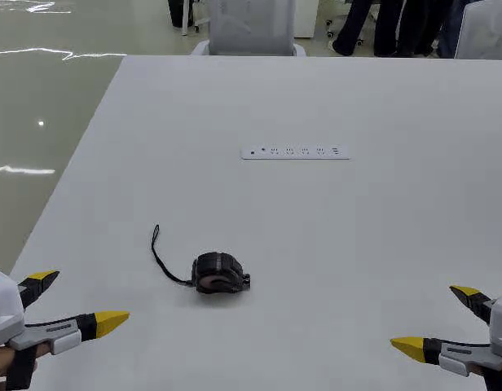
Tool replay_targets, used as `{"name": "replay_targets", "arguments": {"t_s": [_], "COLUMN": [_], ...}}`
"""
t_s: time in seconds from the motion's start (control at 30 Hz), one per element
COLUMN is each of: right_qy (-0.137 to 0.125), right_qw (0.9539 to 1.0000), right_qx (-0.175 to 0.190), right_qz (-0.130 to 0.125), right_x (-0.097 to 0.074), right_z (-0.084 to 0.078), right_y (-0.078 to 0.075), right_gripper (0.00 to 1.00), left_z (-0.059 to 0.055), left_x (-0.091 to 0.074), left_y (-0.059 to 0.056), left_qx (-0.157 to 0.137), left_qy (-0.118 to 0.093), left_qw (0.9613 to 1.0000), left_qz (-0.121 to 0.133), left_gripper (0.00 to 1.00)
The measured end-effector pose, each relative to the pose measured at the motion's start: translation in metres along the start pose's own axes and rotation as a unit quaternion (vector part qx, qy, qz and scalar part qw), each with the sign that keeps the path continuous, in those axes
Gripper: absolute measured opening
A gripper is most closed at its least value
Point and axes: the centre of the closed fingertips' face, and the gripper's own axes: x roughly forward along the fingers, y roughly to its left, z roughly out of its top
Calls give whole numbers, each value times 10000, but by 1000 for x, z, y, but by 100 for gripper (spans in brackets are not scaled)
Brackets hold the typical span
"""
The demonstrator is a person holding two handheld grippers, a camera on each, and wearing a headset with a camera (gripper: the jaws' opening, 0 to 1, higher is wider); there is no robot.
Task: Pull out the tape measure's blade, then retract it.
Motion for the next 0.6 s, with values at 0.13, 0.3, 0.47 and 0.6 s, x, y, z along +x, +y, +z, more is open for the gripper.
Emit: {"name": "replay_targets", "arguments": {"t_s": [0.13, 0.3, 0.47, 0.6], "right_qy": [79, 110, 101, 85], "right_qw": [9999, 9999, 9999, 10000], "right_qx": [-57, -81, -34, 33], "right_qz": [-26, -37, -45, -19], "right_x": [-2, -1, -1, 0], "right_z": [-3, -5, -3, -3], "right_y": [0, -1, 5, 9], "right_gripper": [100, 100, 100, 100], "left_z": [-4, -5, -8, -10], "left_x": [-1, -2, -3, 0], "left_y": [2, 2, 2, 0], "left_qx": [0, 8, -16, -116], "left_qy": [37, 33, 63, 64], "left_qw": [10000, 10000, 10000, 9999], "left_qz": [21, 30, 42, 72], "left_gripper": [99, 99, 99, 99]}}
